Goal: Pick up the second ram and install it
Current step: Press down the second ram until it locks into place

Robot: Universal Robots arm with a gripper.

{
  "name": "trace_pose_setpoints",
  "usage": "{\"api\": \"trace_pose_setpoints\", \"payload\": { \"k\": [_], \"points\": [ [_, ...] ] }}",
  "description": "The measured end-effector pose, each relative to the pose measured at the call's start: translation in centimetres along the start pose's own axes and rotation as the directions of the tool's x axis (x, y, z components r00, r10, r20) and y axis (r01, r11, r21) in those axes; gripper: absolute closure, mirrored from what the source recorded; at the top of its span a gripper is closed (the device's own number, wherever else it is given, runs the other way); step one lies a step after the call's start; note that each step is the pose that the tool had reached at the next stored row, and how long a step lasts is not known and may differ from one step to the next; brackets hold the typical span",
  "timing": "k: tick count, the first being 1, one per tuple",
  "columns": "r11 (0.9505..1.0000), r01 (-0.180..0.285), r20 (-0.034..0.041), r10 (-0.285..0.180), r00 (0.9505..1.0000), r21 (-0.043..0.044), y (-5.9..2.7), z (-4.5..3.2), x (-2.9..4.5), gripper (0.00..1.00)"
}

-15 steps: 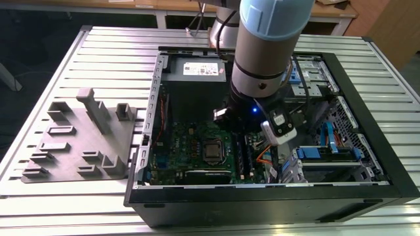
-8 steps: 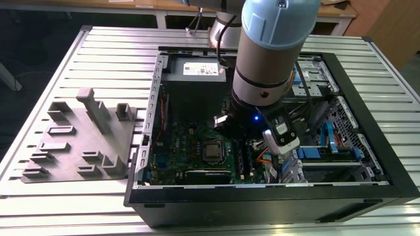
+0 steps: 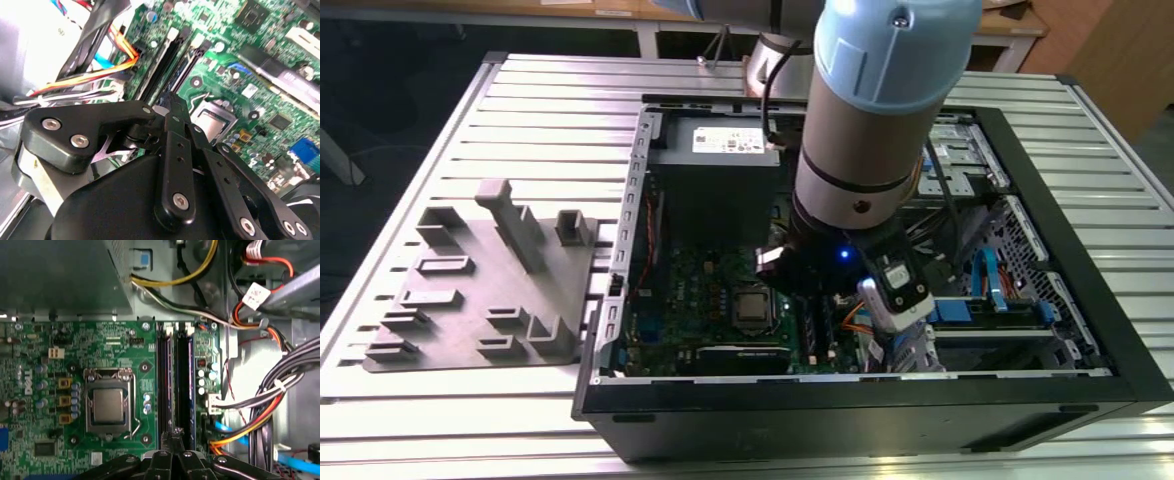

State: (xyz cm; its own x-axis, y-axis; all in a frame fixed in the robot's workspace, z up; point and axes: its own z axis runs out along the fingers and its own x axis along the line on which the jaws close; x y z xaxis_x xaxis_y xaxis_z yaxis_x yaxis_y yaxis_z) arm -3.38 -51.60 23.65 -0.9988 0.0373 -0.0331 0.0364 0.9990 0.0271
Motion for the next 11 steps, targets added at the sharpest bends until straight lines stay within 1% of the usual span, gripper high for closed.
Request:
{"api": "trace_pose_setpoints", "payload": {
  "k": [6,11],
  "points": [
    [1.0,0.0,0.0004,0.0,1.0,0.0094,-0.92,-0.01,-0.03,0.93],
    [0.9999,0.0,0.0006,0.0,1.0,0.0137,-1.13,0.21,-0.03,0.93]
  ]
}}
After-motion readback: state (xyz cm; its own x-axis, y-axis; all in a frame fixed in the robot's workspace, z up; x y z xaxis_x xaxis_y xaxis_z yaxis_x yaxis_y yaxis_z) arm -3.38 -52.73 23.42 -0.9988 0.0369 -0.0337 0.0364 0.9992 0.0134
